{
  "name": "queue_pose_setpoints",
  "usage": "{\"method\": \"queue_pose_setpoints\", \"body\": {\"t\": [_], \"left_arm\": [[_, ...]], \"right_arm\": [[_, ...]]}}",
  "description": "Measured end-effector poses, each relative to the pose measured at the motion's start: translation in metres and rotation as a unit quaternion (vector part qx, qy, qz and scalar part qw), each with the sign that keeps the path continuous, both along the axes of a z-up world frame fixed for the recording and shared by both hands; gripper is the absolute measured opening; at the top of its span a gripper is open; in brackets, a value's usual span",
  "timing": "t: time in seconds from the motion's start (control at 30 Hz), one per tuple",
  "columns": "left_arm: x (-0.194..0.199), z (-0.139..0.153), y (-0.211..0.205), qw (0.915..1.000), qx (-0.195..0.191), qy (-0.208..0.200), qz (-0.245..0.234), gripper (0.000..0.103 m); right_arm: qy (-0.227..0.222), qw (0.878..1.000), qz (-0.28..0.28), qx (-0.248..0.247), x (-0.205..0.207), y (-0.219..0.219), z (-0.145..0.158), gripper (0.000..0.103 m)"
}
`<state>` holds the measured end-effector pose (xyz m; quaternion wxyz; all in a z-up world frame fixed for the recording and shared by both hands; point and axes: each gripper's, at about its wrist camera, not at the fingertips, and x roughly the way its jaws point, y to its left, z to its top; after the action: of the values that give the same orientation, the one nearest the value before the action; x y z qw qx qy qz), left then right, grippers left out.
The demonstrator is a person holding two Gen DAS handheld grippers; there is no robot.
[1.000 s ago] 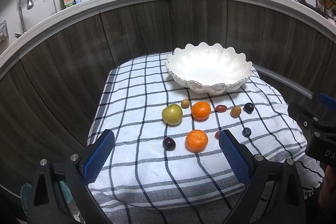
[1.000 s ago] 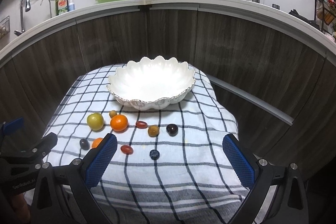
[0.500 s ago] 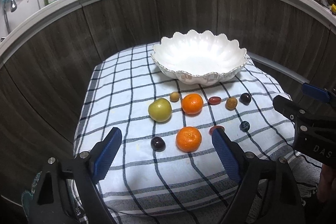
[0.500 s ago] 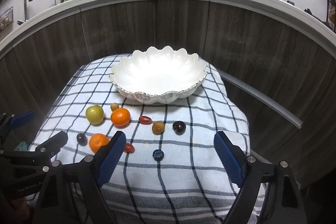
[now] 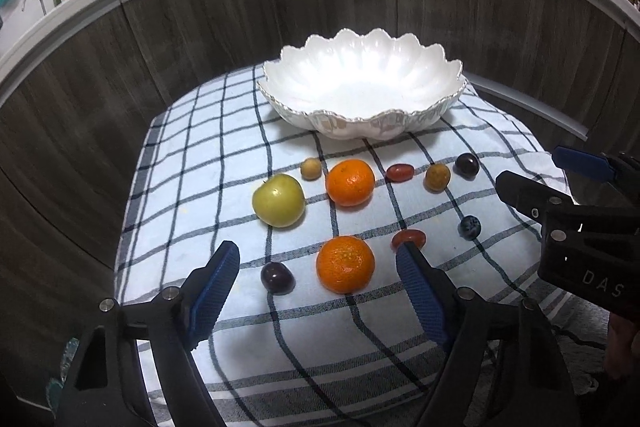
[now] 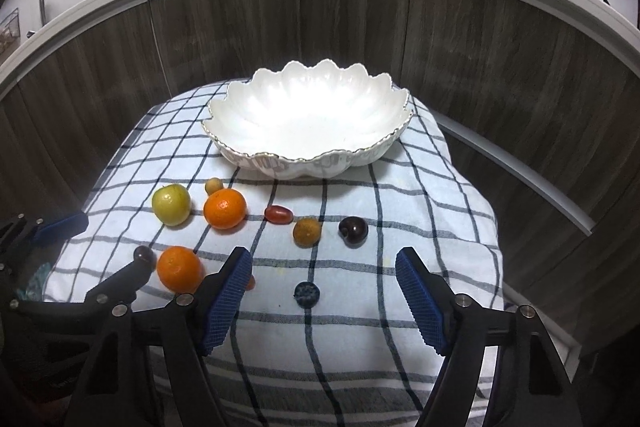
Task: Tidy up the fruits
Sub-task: 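Move left gripper toward the mandarin while right gripper moves toward the blueberry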
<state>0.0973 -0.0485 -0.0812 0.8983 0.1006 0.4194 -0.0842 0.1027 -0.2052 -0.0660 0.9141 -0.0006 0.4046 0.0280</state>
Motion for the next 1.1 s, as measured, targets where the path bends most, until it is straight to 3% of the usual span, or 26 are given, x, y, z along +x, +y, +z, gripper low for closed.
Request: {"method": "queue_pose_setpoints", "body": {"t": [0.13,0.53,0.87,1.1], "left_arm": [[0.006,-0.011,-0.003,0.9999,0.0,0.013,-0.004,0.078],[0.012,-0.037,-0.009,0.9996,0.003,0.024,-0.014,0.068],[0.015,-0.046,-0.009,0.9997,-0.003,0.02,-0.017,0.066],[0.017,-0.055,-0.009,0.9994,-0.004,0.029,-0.018,0.056]], "right_arm": [[0.011,1.0,-0.001,-0.001,0.007,0.0,-0.009,0.075],[0.036,0.999,0.014,-0.011,0.017,0.008,-0.036,0.055],[0.047,0.998,0.027,-0.01,0.02,0.014,-0.053,0.051],[0.061,0.998,0.024,-0.008,0.022,0.013,-0.066,0.046]]}}
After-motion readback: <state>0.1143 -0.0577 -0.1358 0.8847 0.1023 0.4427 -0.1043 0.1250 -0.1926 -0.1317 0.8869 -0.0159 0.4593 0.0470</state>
